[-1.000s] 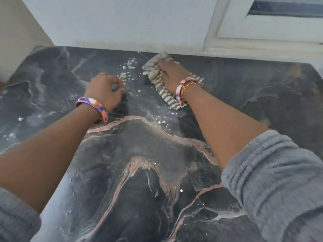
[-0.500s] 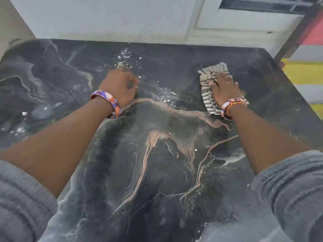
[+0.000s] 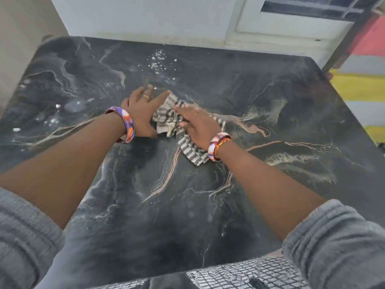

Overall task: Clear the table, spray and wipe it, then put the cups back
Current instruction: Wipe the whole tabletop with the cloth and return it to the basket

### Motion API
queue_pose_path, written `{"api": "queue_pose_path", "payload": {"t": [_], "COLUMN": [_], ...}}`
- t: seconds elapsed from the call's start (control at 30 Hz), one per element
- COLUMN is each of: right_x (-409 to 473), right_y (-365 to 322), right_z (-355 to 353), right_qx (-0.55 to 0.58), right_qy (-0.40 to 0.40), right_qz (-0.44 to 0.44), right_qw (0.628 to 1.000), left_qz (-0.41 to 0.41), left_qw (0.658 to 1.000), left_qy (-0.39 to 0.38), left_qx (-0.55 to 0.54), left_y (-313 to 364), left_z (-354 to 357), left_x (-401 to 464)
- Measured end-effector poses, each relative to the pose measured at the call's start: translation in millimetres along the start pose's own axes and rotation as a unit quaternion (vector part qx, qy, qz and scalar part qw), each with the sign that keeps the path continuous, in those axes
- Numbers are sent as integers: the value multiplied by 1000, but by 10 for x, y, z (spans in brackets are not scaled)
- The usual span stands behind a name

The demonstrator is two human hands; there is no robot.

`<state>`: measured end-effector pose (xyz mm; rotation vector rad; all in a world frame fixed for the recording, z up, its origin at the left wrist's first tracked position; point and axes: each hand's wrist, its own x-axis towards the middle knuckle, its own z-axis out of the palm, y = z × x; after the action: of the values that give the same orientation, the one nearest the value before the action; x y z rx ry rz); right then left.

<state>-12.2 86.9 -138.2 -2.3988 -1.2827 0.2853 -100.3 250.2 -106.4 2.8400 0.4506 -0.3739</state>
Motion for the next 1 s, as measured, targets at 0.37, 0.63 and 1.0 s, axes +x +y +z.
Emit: {"api": "queue_pose_path", "payload": {"t": [0.37,0.63,1.0], "right_x": [-1292,-1849,-1724], "right_y": [-458,-498,-141], "right_z": [153,-49,-717], "right_qx": [144,508,338], "right_qy": [-15,-38,97], "right_qz": [1,125,224], "right_qw": [989,851,909], "left_qz": [66,112,-33], "left_qw": [994,982,856], "left_qy": [-59,-11,-28], "left_qx": [-67,-151,-516], "left_y": [381,657,1282], "left_z": [312,557,99], "left_x": [-1157,-1383,-845]}}
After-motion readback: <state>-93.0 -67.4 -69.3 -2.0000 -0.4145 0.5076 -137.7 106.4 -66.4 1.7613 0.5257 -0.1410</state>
